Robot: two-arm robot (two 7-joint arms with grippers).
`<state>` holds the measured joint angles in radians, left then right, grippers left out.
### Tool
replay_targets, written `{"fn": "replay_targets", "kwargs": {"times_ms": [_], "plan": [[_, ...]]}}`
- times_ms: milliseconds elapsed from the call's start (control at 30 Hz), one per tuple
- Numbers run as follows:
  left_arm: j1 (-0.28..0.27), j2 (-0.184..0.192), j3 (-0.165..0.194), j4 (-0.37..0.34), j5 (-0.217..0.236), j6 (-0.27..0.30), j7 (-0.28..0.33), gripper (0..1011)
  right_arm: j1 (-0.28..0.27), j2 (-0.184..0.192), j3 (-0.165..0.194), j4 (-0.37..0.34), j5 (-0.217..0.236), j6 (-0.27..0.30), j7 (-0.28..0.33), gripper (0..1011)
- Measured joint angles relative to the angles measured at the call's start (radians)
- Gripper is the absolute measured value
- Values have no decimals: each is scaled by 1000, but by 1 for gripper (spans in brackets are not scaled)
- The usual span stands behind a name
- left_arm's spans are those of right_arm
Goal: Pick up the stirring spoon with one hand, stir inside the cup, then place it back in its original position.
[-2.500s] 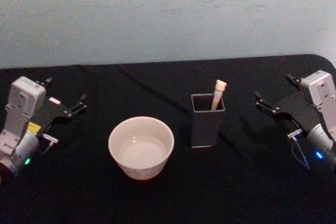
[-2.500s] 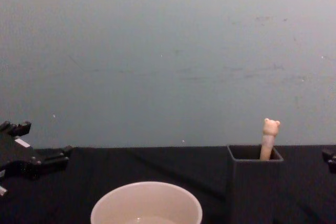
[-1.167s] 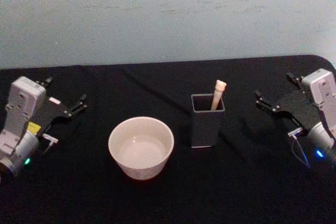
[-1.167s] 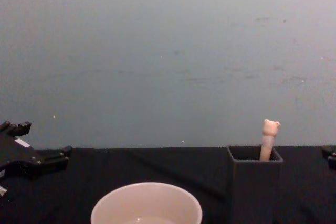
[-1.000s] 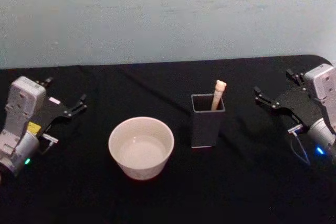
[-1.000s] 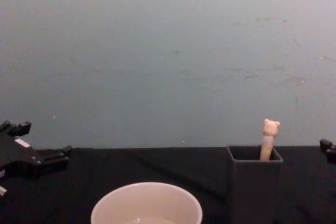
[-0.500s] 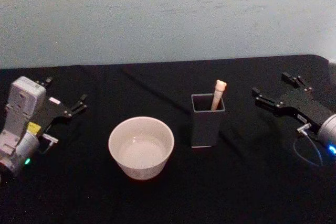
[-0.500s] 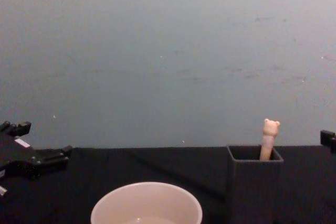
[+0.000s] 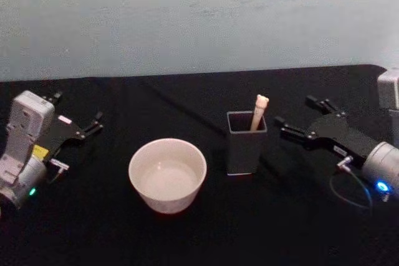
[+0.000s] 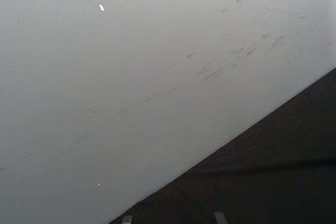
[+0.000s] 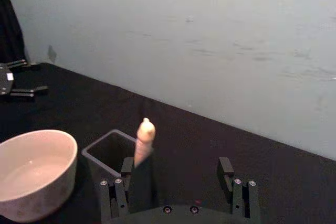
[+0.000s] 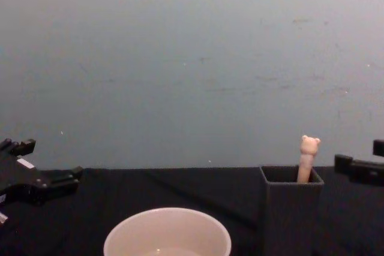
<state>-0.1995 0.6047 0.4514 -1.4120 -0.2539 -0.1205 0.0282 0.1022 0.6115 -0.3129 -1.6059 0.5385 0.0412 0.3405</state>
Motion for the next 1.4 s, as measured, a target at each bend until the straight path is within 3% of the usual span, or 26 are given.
{"fn": "replay_targets", "kwargs": {"times_ms": [667, 1400], "plan": [[0, 0, 0, 0, 0, 0, 0, 1001, 113, -86, -41, 104, -46, 24, 109, 1003], [0, 0, 0, 0, 0, 0, 0, 1001, 165, -125, -59, 167, -63, 34, 133, 1002]]}}
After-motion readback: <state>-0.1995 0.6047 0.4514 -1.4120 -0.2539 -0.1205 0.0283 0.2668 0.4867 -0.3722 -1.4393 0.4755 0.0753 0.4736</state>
